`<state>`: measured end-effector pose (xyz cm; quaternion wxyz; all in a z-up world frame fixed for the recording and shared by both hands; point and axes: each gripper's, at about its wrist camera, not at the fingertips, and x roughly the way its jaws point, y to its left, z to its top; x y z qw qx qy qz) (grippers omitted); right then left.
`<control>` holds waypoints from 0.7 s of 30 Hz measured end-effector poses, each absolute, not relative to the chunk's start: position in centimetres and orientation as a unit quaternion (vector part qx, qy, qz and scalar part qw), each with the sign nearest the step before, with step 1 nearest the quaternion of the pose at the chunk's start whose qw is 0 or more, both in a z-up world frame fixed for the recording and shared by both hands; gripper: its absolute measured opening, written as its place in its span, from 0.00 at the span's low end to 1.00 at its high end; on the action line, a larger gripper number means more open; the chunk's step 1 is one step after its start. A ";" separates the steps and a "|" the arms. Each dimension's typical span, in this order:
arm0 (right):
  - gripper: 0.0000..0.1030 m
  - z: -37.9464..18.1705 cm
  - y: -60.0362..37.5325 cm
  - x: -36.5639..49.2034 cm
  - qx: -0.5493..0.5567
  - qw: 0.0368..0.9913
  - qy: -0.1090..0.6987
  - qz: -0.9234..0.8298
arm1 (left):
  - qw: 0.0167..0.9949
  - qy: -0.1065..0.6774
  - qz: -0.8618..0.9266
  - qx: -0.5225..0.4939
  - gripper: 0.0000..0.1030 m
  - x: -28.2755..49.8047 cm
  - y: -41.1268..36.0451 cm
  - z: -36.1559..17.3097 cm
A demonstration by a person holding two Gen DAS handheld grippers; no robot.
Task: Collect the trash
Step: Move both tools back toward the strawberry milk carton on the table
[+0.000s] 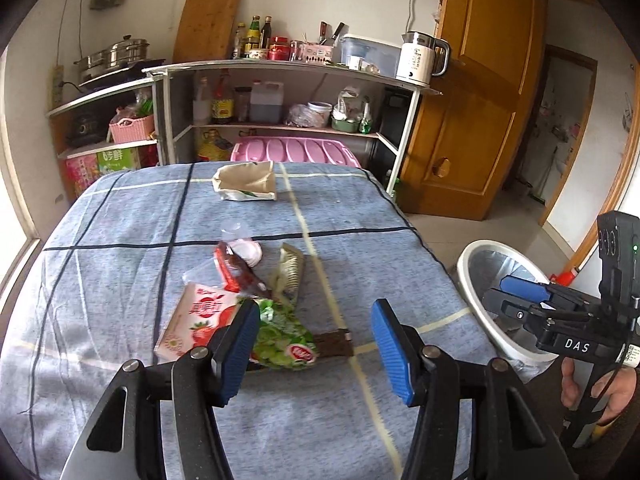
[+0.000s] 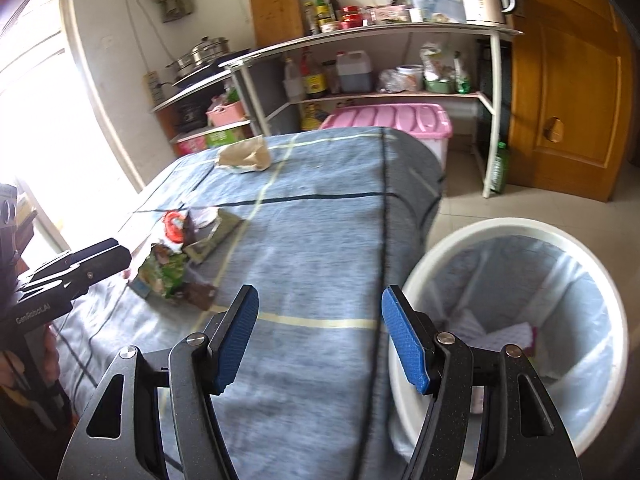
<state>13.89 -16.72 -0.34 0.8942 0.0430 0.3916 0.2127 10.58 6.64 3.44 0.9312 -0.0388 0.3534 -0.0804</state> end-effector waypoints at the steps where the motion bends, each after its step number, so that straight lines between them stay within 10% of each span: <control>1: 0.63 -0.5 -15.9 13.9 0.041 0.892 0.393 0.221 | 0.932 0.355 -0.070 -0.038 0.58 10.4 7.3 3.3; 21: 0.63 -2.4 -5.2 16.4 0.053 0.845 0.420 0.327 | 0.909 0.405 -0.055 -0.081 0.63 10.3 14.2 -1.9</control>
